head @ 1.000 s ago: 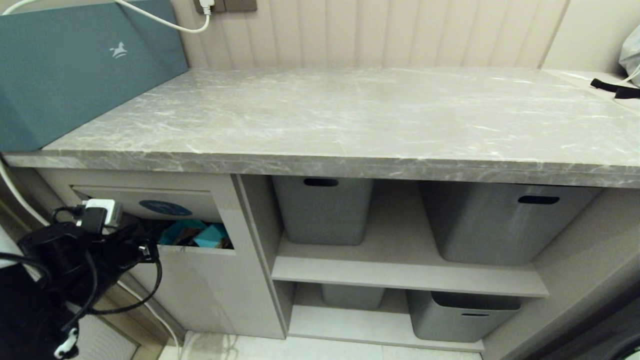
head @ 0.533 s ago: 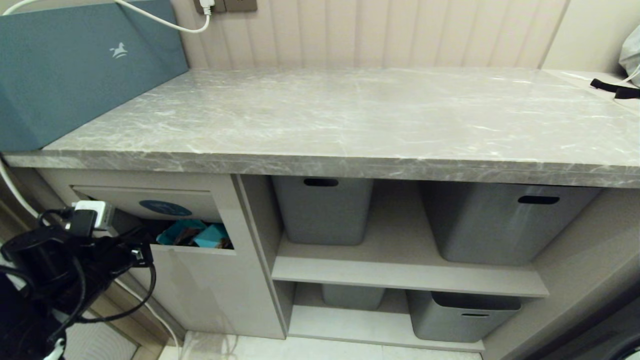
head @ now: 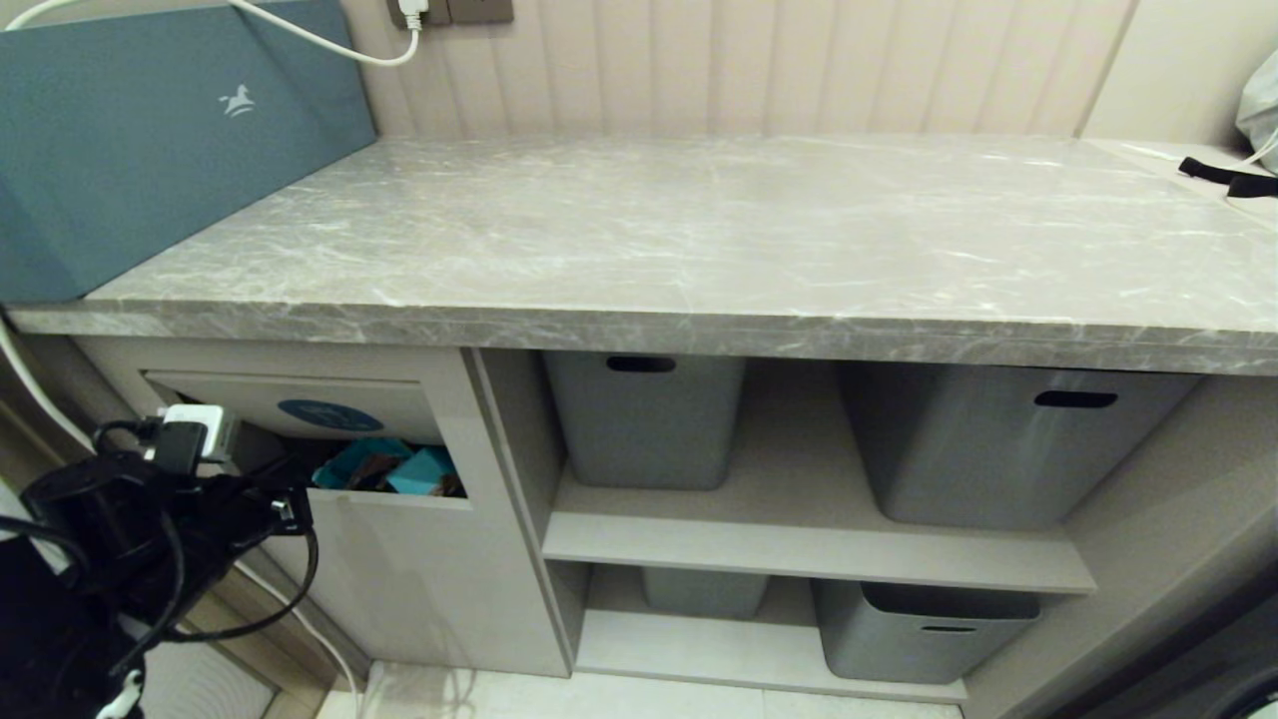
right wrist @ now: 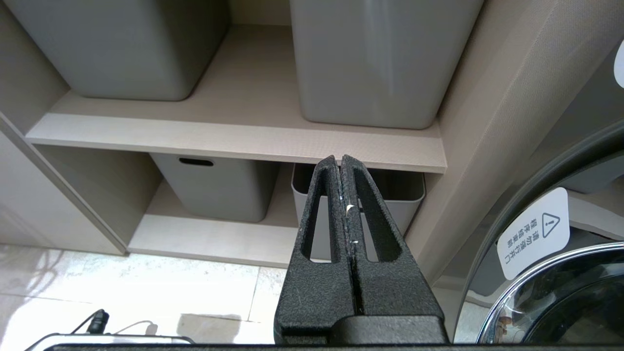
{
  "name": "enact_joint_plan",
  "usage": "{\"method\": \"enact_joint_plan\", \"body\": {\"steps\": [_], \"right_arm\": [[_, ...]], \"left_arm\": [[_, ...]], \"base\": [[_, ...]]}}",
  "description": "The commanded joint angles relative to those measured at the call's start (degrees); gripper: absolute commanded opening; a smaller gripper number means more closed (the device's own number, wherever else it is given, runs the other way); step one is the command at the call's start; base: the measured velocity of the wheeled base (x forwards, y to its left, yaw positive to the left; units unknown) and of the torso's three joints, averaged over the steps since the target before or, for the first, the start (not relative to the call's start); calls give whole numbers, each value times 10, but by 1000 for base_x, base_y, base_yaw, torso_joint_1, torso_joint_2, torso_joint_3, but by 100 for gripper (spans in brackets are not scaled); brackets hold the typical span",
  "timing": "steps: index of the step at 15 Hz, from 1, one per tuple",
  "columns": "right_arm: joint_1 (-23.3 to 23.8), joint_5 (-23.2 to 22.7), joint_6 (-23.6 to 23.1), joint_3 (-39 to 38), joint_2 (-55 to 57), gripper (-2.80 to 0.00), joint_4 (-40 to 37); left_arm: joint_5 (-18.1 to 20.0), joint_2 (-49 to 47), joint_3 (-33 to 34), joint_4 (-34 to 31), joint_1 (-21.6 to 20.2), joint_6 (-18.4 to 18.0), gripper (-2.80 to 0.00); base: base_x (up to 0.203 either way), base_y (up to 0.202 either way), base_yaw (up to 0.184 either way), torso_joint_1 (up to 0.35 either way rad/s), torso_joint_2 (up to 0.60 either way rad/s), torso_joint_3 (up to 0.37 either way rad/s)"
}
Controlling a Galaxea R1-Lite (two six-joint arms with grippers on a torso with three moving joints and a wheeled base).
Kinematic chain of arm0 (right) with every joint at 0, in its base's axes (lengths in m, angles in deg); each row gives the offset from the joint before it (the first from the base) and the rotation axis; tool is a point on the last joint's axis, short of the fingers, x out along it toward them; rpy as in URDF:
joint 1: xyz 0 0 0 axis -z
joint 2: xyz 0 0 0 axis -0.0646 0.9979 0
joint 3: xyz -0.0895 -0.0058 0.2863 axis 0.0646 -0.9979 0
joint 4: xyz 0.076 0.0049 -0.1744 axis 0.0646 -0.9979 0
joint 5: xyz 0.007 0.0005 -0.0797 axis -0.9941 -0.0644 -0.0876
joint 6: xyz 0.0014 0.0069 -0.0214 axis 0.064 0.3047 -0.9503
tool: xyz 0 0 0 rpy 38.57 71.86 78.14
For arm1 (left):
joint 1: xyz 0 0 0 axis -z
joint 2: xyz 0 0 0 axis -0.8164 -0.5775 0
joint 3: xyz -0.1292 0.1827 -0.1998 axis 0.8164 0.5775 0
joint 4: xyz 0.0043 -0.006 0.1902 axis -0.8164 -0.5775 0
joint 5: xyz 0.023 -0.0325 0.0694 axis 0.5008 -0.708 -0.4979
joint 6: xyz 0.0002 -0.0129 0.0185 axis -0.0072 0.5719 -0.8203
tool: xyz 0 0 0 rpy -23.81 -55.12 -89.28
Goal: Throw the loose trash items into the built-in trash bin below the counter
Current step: Put the garbage in the trash can
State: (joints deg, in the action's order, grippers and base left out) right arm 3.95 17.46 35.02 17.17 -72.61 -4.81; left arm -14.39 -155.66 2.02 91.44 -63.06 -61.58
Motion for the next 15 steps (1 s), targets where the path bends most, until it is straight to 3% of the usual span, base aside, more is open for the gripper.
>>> {"method": "enact_joint_plan", "body": {"steps": [1,11,15], "right_arm": [[-1,0,0,0,0,-280,0],[-1,0,0,0,0,-280,0],[0,0,0,0,0,-280,0]], "left_arm": [[0,-20,-7,5,0,-1,-280],[-5,-198,-226,5,3,18,-280],[-4,-204,-246,5,10,18,-280]], "base": [[0,0,0,0,0,0],[0,0,0,0,0,0],[0,0,0,0,0,0]]}}
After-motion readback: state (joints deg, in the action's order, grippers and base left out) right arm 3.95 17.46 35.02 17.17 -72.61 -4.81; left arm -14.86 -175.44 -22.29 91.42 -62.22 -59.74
